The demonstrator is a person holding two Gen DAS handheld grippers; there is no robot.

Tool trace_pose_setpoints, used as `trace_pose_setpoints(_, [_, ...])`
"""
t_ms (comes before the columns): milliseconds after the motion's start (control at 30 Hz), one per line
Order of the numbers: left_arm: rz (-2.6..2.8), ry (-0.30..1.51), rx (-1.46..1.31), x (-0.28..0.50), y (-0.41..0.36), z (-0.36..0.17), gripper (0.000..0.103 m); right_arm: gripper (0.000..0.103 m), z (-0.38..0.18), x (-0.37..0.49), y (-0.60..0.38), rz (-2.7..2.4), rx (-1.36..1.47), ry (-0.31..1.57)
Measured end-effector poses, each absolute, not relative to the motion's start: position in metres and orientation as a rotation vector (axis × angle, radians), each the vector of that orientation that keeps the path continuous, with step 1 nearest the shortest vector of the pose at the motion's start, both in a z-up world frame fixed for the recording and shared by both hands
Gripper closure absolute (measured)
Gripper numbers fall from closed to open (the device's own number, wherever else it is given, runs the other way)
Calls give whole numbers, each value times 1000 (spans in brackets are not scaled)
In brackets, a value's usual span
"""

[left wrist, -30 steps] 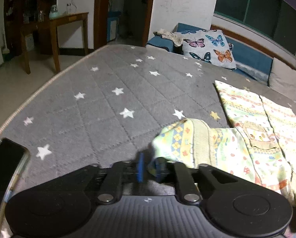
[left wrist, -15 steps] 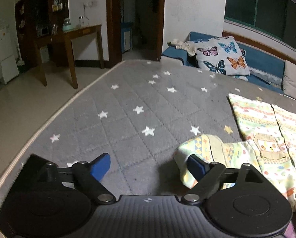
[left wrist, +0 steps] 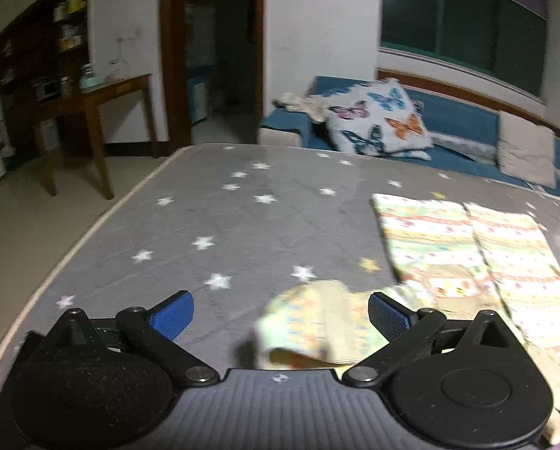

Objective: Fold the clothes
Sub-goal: 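Lay the shirt flat on the table and open both tools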

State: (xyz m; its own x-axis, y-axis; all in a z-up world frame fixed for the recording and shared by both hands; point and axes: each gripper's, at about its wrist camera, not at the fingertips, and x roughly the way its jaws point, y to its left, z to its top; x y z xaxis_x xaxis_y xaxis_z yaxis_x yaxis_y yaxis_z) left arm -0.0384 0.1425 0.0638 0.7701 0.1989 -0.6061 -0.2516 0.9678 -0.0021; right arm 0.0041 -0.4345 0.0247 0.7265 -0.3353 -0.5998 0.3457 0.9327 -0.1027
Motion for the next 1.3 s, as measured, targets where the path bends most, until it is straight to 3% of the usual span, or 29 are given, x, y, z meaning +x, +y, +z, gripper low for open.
trace_pose_setpoints(500, [-11,689,92,-14,24,24,2,26,-7,25,-395,-153,66,785])
trace_pose_setpoints(800, [-120,698,248,-23,-22,-1,2,21,20,5,-353,31,9,755])
trace_pose_setpoints(1033, [-163,684,258,-40,-24,-2,2,20,27,-4,-278,276,-76,744])
trace_pose_setpoints(1300, [15,609,174,-38,29,17,2,19,18,-8,-216,425,-159,750])
